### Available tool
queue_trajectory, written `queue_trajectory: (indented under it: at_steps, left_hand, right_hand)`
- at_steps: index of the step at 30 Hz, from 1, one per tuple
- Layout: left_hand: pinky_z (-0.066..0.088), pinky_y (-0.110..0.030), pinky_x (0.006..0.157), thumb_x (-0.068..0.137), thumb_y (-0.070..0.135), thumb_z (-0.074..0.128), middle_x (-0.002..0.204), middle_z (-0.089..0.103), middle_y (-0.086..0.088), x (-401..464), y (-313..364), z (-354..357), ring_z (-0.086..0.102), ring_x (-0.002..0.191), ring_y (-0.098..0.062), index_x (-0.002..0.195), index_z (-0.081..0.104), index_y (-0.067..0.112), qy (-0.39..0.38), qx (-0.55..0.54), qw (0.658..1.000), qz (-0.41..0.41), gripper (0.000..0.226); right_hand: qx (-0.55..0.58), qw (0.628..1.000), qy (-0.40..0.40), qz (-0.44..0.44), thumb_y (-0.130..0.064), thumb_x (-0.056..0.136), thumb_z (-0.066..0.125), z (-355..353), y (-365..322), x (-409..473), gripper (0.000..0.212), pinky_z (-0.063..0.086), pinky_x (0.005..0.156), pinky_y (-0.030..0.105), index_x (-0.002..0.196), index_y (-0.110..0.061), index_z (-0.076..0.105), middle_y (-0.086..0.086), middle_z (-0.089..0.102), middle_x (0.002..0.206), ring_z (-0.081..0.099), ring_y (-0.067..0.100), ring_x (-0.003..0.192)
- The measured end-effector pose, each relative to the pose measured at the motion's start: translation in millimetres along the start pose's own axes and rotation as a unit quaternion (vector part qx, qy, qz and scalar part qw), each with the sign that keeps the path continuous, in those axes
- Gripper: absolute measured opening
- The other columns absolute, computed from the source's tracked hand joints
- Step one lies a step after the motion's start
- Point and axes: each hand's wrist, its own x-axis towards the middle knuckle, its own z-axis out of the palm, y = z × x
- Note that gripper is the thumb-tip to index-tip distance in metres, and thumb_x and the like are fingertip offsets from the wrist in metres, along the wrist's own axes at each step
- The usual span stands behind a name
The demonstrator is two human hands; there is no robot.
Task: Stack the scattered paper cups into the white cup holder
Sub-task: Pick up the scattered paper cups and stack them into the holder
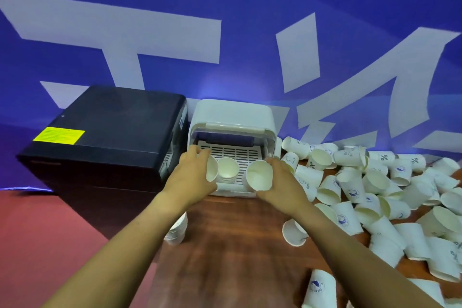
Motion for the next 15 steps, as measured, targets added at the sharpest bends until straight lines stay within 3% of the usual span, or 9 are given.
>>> queue_trajectory:
  at_steps: [7,15]
  left_hand:
    - [0.05,-0.039,0.095,0.07,0.041,0.081,0.137,0.036,0.0,43,6,2,0.048,0.119,-0.023,0.139,0.036,0.023,0.008,0.029,0.998,-0.05,0.084]
    - [0.049,-0.034,0.097,0.073,0.04,0.079,0.138,0.038,0.002,63,-7,4,0.047,0.12,-0.019,0.141,0.037,0.024,0.011,0.062,0.996,-0.068,0.082]
  right_hand:
    - [0.049,0.998,-0.023,-0.025,-0.036,0.066,0.081,-4,9,50,0.075,0.044,0.087,0.031,0.127,-0.026,0.039,-0.007,0.047,0.122,0.047,0.01,0.108]
    - [0.047,0.995,-0.08,-0.033,-0.052,0.059,0.078,17,3,86,0.08,0.048,0.088,0.038,0.126,-0.032,0.038,-0.013,0.047,0.126,0.051,0.013,0.11]
